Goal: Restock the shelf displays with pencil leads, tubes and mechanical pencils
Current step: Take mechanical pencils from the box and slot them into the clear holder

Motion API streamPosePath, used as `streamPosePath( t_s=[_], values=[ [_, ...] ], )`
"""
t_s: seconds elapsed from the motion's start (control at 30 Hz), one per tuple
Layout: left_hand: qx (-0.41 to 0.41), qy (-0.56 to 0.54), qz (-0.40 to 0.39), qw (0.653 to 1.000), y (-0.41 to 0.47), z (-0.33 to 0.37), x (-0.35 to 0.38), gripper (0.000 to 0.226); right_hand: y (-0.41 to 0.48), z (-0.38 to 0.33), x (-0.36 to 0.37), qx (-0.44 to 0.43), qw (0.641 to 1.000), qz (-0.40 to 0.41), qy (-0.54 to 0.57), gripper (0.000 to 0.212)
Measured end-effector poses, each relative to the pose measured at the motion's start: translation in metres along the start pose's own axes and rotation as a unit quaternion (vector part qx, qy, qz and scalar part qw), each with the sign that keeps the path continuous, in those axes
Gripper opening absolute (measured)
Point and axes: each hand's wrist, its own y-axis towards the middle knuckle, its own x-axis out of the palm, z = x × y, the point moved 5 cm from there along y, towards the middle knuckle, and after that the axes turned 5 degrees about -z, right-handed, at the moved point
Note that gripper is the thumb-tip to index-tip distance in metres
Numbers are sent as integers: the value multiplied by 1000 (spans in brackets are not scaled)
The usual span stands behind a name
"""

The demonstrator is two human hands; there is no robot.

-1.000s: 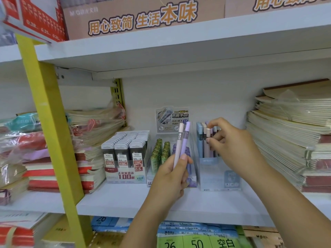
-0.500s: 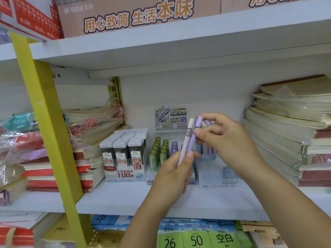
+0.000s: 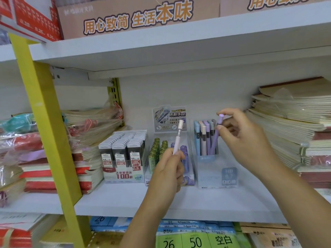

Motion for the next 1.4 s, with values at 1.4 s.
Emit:
streamPosePath(
  t_s=[1.4],
  values=[
    [-1, 63, -16, 998, -2, -6, 1, 30, -1, 13, 18, 0, 998, -1, -62, 31]
  ],
)
